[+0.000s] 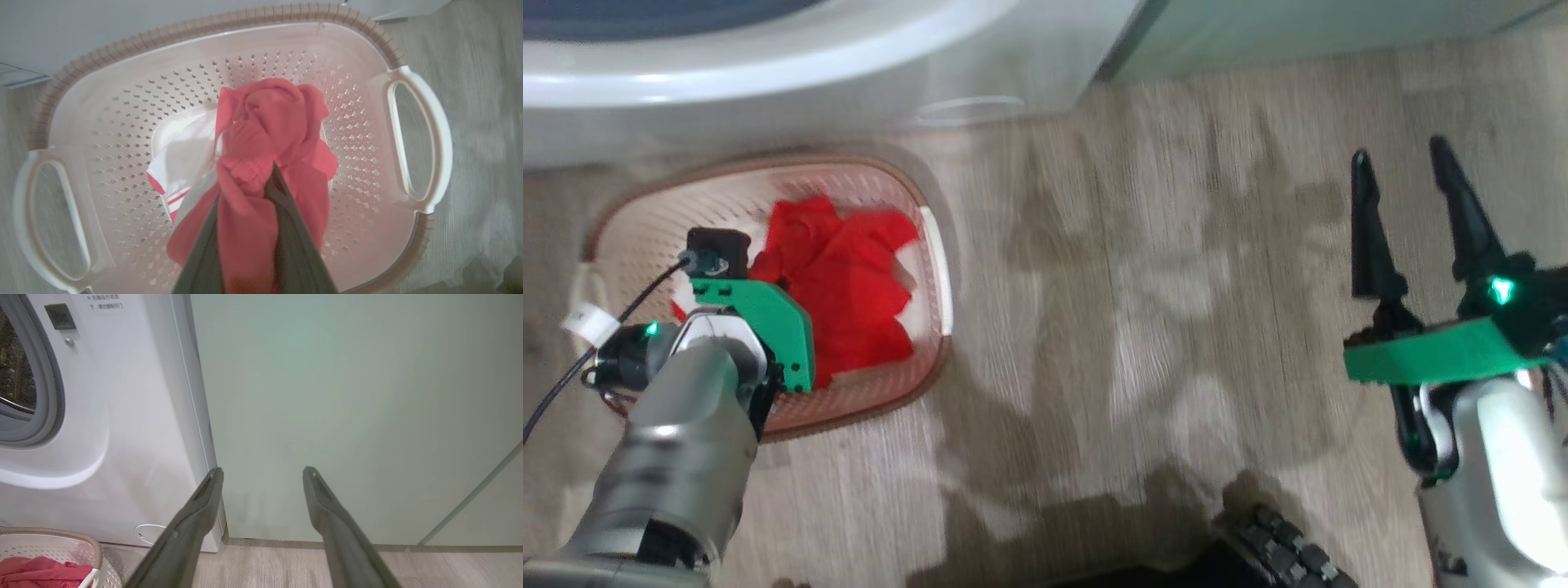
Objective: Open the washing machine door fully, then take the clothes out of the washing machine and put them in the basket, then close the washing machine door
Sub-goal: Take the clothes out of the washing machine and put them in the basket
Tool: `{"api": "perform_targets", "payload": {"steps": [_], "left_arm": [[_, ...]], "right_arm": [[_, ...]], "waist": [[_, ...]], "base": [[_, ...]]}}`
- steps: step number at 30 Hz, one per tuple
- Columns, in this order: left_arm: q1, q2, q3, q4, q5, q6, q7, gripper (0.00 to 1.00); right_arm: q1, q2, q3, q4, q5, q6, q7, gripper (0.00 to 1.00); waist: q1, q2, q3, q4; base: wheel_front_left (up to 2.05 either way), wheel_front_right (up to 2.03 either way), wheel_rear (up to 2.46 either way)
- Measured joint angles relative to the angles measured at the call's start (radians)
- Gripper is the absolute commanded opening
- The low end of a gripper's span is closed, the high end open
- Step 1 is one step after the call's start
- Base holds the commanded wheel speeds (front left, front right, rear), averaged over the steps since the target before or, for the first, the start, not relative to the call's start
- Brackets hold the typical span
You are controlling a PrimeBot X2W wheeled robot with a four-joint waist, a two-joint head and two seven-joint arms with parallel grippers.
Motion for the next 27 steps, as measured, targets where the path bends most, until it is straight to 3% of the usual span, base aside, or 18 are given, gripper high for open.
{"api": "perform_targets", "payload": {"steps": [6, 9, 10, 11, 21, 27], "left_arm": [[-0.010, 0.000, 0.006, 0.000, -0.023, 0.010, 0.046, 0.03], [-0.010, 0.002, 0.006, 0.000, -0.024, 0.023, 0.045, 0.40], [-0.010, 0.001, 0.006, 0.000, -0.027, 0.024, 0.035, 0.65], [-0.009, 0.000, 0.007, -0.001, -0.033, 0.028, 0.024, 1.00], [0.039, -0.005, 0.013, -0.004, -0.058, 0.025, -0.167, 1.00], [0.073, -0.001, 0.026, -0.096, -0.059, 0.009, -0.193, 1.00]], "right_arm": [[-0.040, 0.001, -0.004, -0.017, -0.007, 0.000, 0.000, 1.00], [-0.040, 0.002, -0.004, -0.016, -0.009, 0.000, 0.000, 1.00], [-0.040, 0.002, -0.006, -0.015, -0.009, 0.000, 0.000, 1.00], [-0.040, 0.002, -0.007, -0.014, -0.009, 0.000, 0.000, 1.00], [-0.019, 0.012, 0.014, 0.024, -0.008, 0.000, 0.000, 1.00], [0.050, 0.012, 0.027, 0.052, 0.004, 0.000, 0.000, 1.00]], "waist": [[0.0000, -0.0001, 0.083, -0.021], [0.0000, -0.0001, 0.095, -0.031], [0.0000, -0.0001, 0.092, -0.033], [0.0000, 0.0000, 0.087, -0.032], [0.0000, 0.0000, -0.050, -0.016], [0.0000, 0.0000, -0.164, 0.003]], "base": [[0.00, 0.00, 0.00], [0.00, 0.00, 0.00], [0.00, 0.00, 0.00], [0.00, 0.00, 0.00], [0.00, 0.00, 0.00], [0.00, 0.00, 0.00]]}}
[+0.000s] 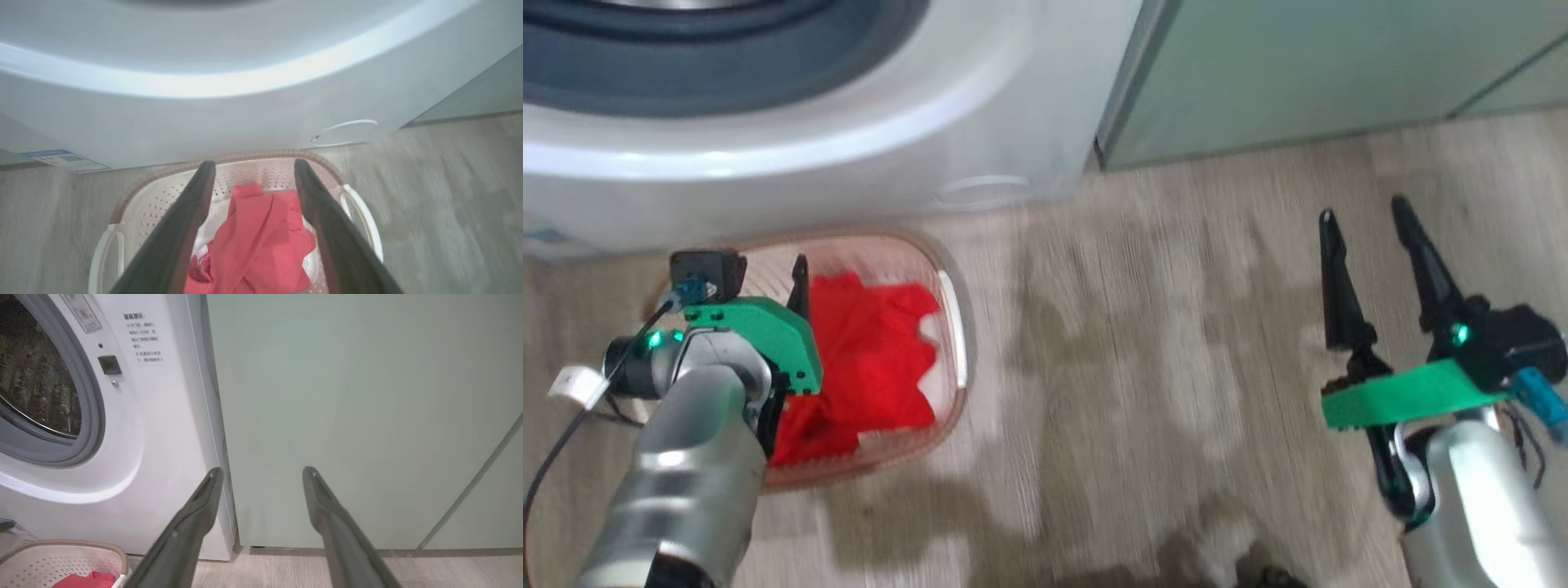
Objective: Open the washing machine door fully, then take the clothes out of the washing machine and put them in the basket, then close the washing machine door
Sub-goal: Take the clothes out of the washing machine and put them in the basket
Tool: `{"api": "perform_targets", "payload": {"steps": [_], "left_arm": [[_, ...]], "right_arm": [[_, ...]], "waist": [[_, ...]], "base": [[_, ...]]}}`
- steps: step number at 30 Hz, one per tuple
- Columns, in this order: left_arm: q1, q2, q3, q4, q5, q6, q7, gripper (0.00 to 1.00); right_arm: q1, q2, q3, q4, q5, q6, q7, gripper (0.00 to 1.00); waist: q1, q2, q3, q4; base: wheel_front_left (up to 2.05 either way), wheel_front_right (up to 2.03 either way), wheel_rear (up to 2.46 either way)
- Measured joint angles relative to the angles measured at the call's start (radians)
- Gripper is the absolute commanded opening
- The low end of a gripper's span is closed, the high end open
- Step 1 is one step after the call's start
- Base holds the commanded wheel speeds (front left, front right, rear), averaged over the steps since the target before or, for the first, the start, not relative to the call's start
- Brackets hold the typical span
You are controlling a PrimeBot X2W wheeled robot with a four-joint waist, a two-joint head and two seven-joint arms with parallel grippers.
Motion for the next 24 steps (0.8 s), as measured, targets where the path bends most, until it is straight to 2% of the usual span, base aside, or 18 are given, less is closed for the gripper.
{"api": "perform_targets", "payload": {"steps": [13, 24], "left_arm": [[0.271, 0.022, 0.126, -0.388, 0.011, -0.002, -0.005, 1.00], [0.530, 0.010, 0.233, -0.584, 0.037, -0.002, -0.006, 1.00]], "right_arm": [[0.134, -0.001, 0.004, 0.027, 0.014, 0.000, 0.000, 1.00], [0.211, 0.002, -0.020, 0.021, 0.014, 0.000, 0.000, 1.00]], "waist": [[0.0000, 0.0000, -0.242, 0.033], [0.0000, 0.0000, -0.364, 0.048]], "base": [[0.00, 0.00, 0.00], [0.00, 0.00, 0.00]]}}
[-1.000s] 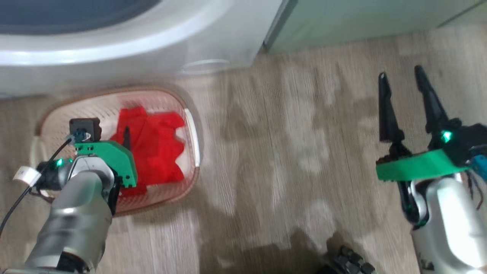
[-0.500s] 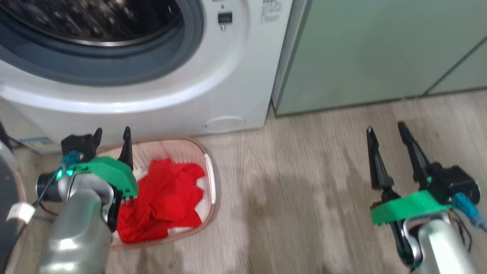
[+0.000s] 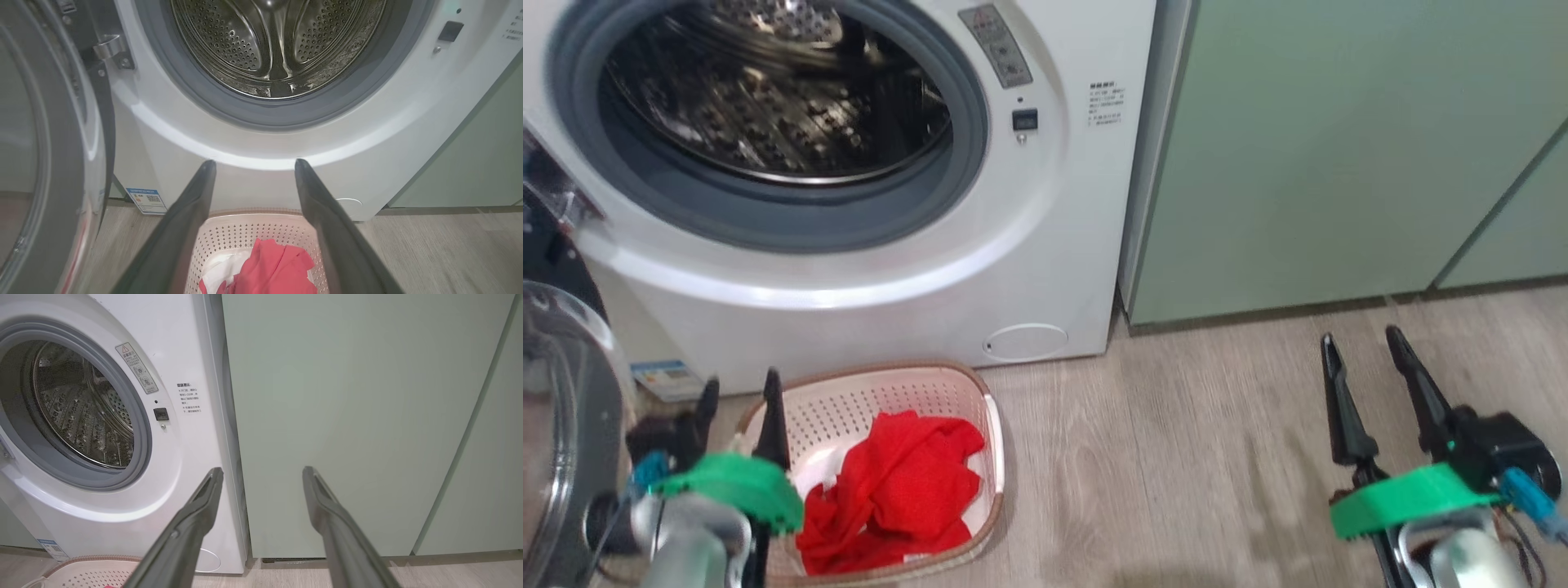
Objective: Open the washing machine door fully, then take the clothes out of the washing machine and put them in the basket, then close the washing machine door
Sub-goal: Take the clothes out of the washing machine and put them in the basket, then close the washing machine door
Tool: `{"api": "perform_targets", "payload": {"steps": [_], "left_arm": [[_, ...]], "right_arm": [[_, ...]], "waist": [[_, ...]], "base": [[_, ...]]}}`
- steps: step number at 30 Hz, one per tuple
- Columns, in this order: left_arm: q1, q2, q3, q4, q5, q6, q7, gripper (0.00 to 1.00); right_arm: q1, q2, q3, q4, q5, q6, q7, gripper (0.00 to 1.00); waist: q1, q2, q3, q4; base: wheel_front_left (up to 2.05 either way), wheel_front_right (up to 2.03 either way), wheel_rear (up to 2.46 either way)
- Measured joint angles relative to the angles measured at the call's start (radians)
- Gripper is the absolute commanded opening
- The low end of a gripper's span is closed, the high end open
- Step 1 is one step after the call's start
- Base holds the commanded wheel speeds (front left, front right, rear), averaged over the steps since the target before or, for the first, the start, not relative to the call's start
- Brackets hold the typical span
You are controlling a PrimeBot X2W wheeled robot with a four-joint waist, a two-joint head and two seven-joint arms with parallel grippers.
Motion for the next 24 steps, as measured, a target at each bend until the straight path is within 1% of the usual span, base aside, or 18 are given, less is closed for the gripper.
{"api": "perform_targets", "payload": {"steps": [4, 11, 24], "left_arm": [[0.064, -0.020, 0.030, -0.057, 0.000, -0.015, 0.000, 1.00], [0.108, -0.028, 0.062, -0.142, 0.011, -0.024, 0.000, 1.00], [0.144, -0.044, 0.065, -0.172, 0.044, -0.034, 0.000, 1.00]], "right_arm": [[0.033, 0.003, -0.009, -0.002, 0.000, 0.000, 0.000, 1.00], [0.036, 0.006, -0.019, -0.002, 0.000, 0.000, 0.000, 1.00], [0.037, 0.006, -0.020, -0.001, 0.000, 0.000, 0.000, 1.00]], "waist": [[0.0000, 0.0000, -0.030, 0.004], [0.0000, 0.0000, -0.062, 0.014], [0.0000, 0.0000, -0.073, 0.042]], "base": [[0.00, 0.00, 0.00], [0.00, 0.00, 0.00], [0.00, 0.00, 0.00]]}}
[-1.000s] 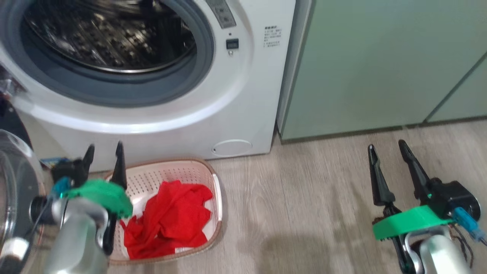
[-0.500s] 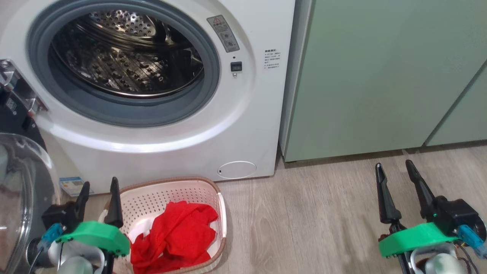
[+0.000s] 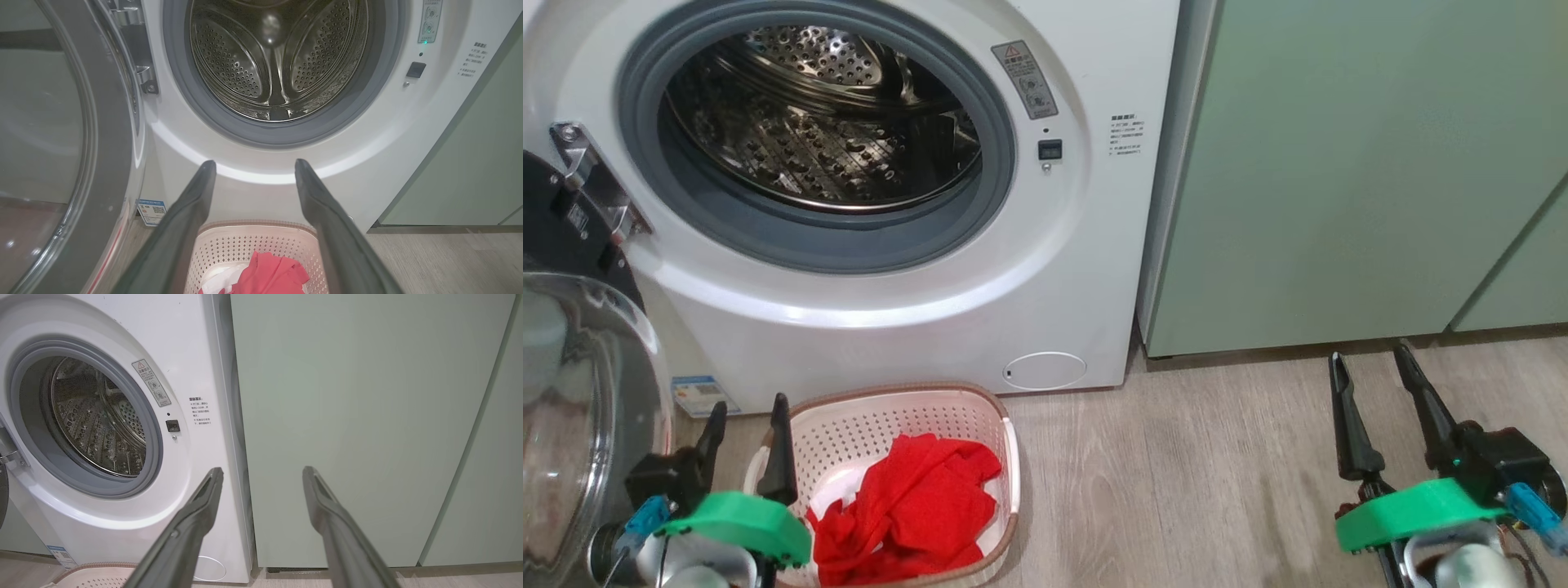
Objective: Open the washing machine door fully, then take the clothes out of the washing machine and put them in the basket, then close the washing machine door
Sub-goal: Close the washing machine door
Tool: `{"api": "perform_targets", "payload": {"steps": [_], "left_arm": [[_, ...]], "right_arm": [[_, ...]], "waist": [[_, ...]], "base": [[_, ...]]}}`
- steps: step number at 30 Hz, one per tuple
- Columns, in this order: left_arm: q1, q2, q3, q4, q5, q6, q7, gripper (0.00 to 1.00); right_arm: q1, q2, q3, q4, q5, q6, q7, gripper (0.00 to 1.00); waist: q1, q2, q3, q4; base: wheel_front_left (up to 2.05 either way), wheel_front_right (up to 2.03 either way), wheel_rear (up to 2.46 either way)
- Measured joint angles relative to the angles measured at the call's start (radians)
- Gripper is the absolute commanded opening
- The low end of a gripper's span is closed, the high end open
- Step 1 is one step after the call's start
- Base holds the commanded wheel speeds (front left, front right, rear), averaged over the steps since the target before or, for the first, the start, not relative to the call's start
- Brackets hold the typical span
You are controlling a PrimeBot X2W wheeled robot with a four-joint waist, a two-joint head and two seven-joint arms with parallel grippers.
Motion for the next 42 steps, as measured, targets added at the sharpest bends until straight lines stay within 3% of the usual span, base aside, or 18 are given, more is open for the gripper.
{"api": "perform_targets", "payload": {"steps": [24, 42], "left_arm": [[0.000, -0.006, 0.004, -0.013, 0.028, -0.017, 0.000, 1.00], [0.000, -0.009, 0.007, -0.013, 0.035, -0.018, 0.000, 1.00]], "right_arm": [[0.017, 0.002, -0.007, 0.000, 0.009, 0.000, 0.000, 1.00], [0.017, 0.005, -0.007, 0.000, 0.009, 0.000, 0.000, 1.00]], "waist": [[0.0000, 0.0000, 0.003, 0.001], [0.0000, 0.0000, 0.000, 0.008]], "base": [[-0.08, 0.08, 0.00], [-1.76, 1.76, 0.00]]}}
